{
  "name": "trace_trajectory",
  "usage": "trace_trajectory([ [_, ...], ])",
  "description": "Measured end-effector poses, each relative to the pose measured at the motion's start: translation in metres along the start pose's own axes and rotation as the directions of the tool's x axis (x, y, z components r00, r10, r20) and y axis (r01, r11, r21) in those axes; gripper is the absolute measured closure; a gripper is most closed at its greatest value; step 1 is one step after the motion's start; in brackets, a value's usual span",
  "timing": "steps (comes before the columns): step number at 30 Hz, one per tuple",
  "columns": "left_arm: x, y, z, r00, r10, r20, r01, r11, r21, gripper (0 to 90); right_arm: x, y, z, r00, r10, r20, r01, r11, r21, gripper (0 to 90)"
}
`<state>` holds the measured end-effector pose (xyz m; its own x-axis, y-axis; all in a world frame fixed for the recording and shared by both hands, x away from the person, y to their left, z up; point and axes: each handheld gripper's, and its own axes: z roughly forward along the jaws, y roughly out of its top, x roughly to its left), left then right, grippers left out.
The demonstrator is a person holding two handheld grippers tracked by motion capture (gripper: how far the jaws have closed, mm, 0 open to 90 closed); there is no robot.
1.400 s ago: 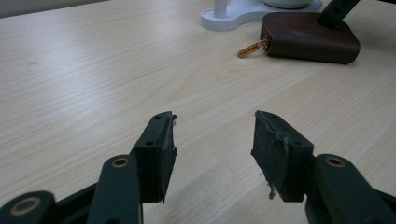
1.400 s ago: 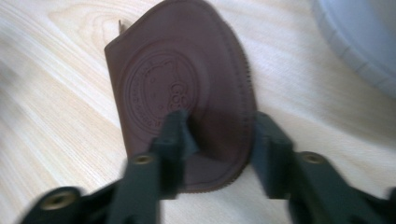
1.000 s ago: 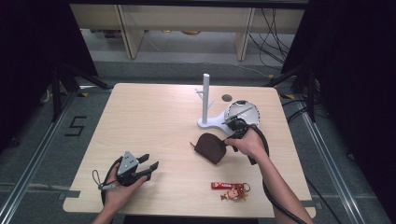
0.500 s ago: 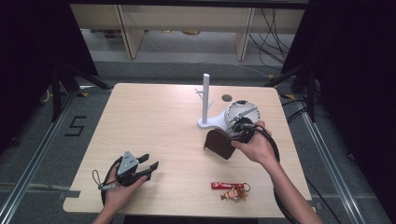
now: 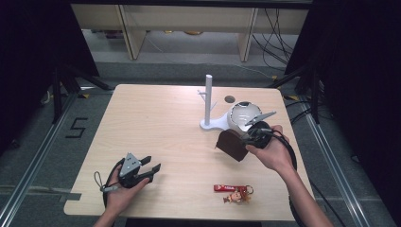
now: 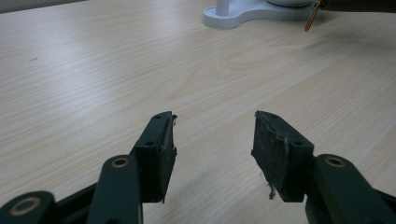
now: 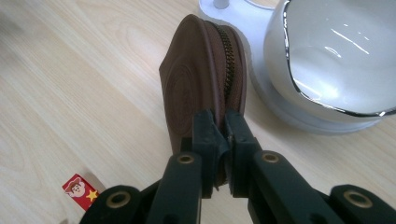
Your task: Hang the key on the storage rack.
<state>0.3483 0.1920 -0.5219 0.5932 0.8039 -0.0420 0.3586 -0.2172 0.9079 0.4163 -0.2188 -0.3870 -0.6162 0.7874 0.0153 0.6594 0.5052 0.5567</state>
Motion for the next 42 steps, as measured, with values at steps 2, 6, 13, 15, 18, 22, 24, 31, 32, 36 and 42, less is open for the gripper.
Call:
trace_trajectory([
  [2,0.0,0.0,0.0,1.0,0.002,0.002,-0.002,1.0,0.0,47.5,-0.002,-0.003,-0.003,1.0,-0.002,0.003,0.002,1.0,0.004,85.2],
  [6,0.0,0.0,0.0,1.0,-0.002,0.002,0.002,1.0,0.0,47.5,-0.004,-0.007,-0.008,0.9999,0.01,0.006,-0.01,1.0,-0.01,85.2],
  [13,0.001,-0.001,-0.001,1.0,-0.004,0.009,0.004,0.9999,-0.013,47.4,-0.005,-0.011,-0.013,0.9998,0.0,0.021,0.001,1.0,-0.02,85.1],
  [15,0.001,0.0,-0.001,1.0,-0.004,0.004,0.004,0.9999,-0.013,47.4,-0.007,-0.011,-0.015,0.9999,-0.003,0.015,0.004,1.0,-0.011,85.1],
  [18,0.001,0.0,-0.001,1.0,-0.001,0.003,0.001,1.0,-0.009,47.4,-0.008,-0.011,-0.017,0.9998,-0.002,0.022,0.003,1.0,-0.01,85.1],
  [22,0.0,0.0,-0.001,1.0,-0.003,-0.002,0.003,1.0,-0.007,47.4,-0.011,-0.01,-0.023,0.9993,-0.024,0.028,0.023,0.999,0.024,85.1],
  [24,0.0,0.0,0.0,1.0,-0.003,-0.003,0.003,1.0,-0.007,47.4,-0.012,-0.01,-0.024,0.9987,-0.026,0.043,0.025,0.999,0.033,85.1],
  [31,0.0,-0.001,0.0,0.9999,0.003,0.01,-0.003,0.9999,-0.015,47.4,-0.021,-0.004,-0.031,0.9986,-0.048,0.022,0.045,0.991,0.122,85.0],
  [32,0.0,-0.001,0.0,0.9999,0.005,0.009,-0.004,0.9998,-0.019,47.4,-0.022,-0.003,-0.031,0.9985,-0.05,0.021,0.046,0.989,0.143,84.9],
  [36,0.0,-0.001,-0.002,0.9999,0.009,0.006,-0.009,0.9998,-0.016,47.4,-0.028,0.001,-0.033,0.9962,-0.082,0.03,0.075,0.98,0.182,84.9],
  [42,0.0,0.0,-0.002,1.0,0.008,0.002,-0.008,0.9999,-0.008,47.4,-0.031,0.004,-0.036,0.9961,-0.084,0.025,0.078,0.978,0.195,84.7],
])
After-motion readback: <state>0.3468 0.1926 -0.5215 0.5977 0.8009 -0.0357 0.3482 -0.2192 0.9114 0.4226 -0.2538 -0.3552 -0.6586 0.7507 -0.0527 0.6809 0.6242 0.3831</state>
